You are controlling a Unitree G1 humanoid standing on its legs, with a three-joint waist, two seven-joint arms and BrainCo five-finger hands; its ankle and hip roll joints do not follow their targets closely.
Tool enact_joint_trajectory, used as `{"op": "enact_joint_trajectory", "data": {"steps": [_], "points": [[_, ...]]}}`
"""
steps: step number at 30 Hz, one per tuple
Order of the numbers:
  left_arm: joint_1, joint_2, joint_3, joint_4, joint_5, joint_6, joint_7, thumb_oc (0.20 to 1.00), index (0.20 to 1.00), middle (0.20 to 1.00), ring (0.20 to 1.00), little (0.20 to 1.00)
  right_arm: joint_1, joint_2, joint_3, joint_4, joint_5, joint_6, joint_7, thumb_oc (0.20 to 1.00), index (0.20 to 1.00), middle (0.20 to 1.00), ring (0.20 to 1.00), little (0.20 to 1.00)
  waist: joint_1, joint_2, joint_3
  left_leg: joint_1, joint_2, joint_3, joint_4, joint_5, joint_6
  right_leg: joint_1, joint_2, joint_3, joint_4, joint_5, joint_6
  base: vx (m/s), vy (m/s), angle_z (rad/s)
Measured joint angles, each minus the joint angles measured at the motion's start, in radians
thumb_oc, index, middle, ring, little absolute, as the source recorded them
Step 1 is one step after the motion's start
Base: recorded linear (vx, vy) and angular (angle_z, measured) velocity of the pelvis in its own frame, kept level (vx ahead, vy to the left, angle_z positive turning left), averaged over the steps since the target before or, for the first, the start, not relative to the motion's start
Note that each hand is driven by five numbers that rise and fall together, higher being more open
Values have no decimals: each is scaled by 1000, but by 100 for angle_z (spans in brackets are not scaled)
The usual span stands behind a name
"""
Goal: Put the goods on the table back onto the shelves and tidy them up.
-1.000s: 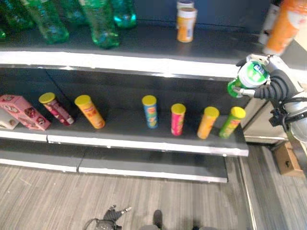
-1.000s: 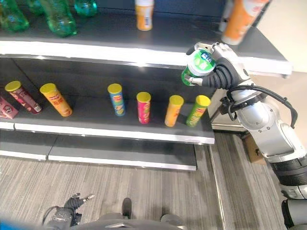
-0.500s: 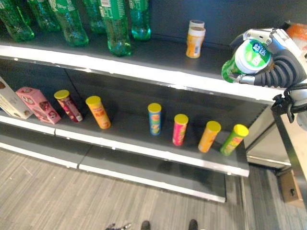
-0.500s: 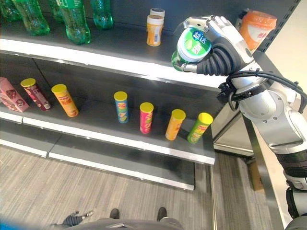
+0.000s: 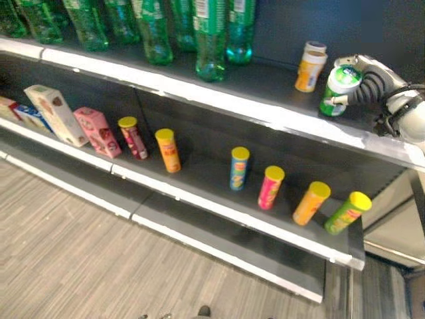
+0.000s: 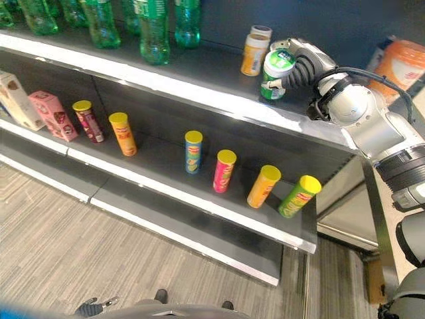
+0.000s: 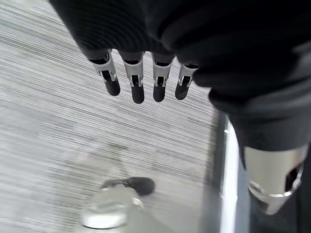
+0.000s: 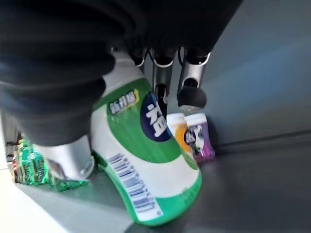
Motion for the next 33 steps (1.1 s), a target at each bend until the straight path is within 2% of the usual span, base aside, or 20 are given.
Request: {"op": "enact_joint_trajectory", "data": {"steps": [5, 8, 24, 30, 33], "points": [[15, 0, -8, 8, -1, 1, -2, 1000, 1000, 1000, 1000, 1000, -14, 73, 0, 18, 98, 8, 21, 200, 200, 200, 200, 200, 0, -1, -13, -10, -11, -21, 0, 12, 6, 1, -10, -22, 0, -1, 2, 10, -7, 13], [-6, -1, -28, 6, -2, 0, -3, 1000, 1000, 1000, 1000, 1000, -67, 177, 0, 204, 139, 17, 23, 200, 200, 200, 200, 200, 2, 4, -17, -10, -10, -19, 0, 8, 2, 1, -9, -20, 0, 0, 1, 25, 6, -1], [-11, -2, -49, 7, -4, -1, -24, 1000, 1000, 1000, 1000, 1000, -85, 196, -2, 223, 147, 48, 47, 200, 200, 200, 200, 200, 2, 17, -28, -11, -10, -21, 0, 5, 7, 1, -9, -22, -2, -1, 1, 4, 1, 0], [-12, -2, -59, 6, -4, -1, -31, 1000, 1000, 1000, 1000, 1000, -87, 194, 14, 149, 179, 50, 91, 200, 200, 200, 200, 200, 1, 12, -32, -11, -10, -21, 0, 11, 6, 0, -9, -22, -2, -1, 1, 0, 0, 0], [-48, 8, -112, -54, -4, -3, -41, 1000, 1000, 1000, 1000, 1000, -99, 232, 19, 155, 188, 54, 93, 200, 200, 200, 200, 200, 0, 14, -35, -13, -10, -20, 0, 12, 8, -1, -10, -22, -1, 0, 0, 0, 0, 0]]}}
